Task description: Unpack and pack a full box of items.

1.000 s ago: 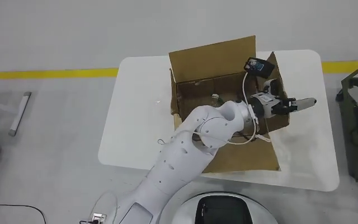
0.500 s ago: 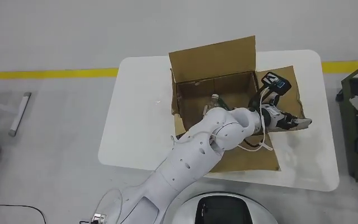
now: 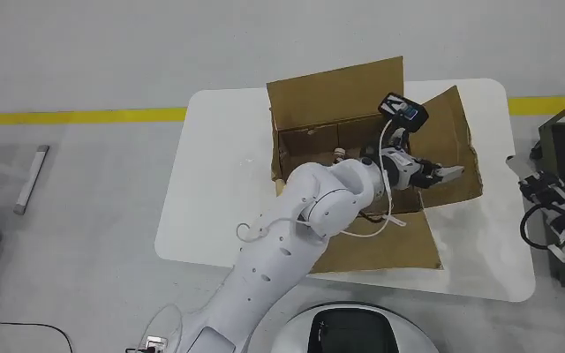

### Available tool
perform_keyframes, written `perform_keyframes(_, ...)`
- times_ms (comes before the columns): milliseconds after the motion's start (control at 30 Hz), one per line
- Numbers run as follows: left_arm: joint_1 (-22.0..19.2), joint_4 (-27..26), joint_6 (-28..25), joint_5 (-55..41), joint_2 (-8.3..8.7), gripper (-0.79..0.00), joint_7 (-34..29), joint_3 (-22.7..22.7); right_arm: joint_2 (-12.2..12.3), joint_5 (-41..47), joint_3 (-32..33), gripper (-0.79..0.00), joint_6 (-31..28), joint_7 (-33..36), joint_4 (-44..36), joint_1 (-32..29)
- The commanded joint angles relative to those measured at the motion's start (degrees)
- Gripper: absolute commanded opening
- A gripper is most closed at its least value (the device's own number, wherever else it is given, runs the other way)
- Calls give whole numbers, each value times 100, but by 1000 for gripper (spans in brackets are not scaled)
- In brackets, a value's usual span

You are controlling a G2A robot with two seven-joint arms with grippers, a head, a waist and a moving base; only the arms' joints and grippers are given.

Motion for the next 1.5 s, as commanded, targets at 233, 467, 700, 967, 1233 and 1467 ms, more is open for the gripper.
perform_keyframes(233, 479, -259, 154, 1868, 315, 0, -1892, -399, 20, -201, -103, 0, -26, 23, -36, 42)
perform_keyframes(467, 533, -111, 132, 2299, 348, 0, -1960, -368, 25, -319, -166, 0, -32, -26, -76, 23)
perform_keyframes(700, 533, -111, 132, 2299, 348, 0, -1960, -368, 5, -274, -206, 0, -90, -137, -25, -188)
perform_keyframes(967, 245, 203, 108, 2374, 293, 0, -1960, -250, -5, -282, -294, 0, -132, -203, 6, -263)
perform_keyframes(1233, -507, 1386, 472, 2405, 68, 0, -2490, 168, -10, -293, -339, 0, -168, -234, 2, -318)
perform_keyframes(1467, -824, 2140, 676, 2410, -61, 0, -2526, 266, -17, -295, -330, 0, -198, -263, -24, -413)
